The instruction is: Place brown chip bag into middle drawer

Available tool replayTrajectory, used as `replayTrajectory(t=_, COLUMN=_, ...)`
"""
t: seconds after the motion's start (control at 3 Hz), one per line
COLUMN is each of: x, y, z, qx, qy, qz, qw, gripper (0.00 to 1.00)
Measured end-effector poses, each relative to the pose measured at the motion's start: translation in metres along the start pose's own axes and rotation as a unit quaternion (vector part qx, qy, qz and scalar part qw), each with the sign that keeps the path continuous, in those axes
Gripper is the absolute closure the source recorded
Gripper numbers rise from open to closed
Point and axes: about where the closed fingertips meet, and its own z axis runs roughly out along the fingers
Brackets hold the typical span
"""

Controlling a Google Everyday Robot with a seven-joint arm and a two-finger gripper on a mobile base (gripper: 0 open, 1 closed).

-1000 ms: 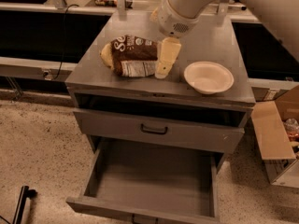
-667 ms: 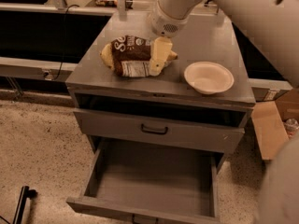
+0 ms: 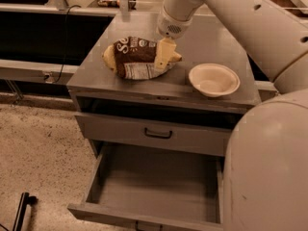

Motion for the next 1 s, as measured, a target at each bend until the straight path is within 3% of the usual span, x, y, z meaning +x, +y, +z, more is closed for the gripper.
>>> replayTrajectory(t=0.33, x=-0.01, y=0.001, z=0.007, qx=-0.009, qy=-0.011, qz=-0.004, qw=0.9999, gripper=0.41)
replayTrajectory(t=0.67, x=-0.029, y=0.016, z=-0.017, qx=-0.015, qy=-0.056, qz=-0.021, qw=0.9981, gripper=0.66)
replayTrajectory(t=1.0, x=-0.039, y=0.044, z=-0.051, qx=-0.027, qy=-0.109, qz=-0.028, qw=0.9933, gripper=0.89)
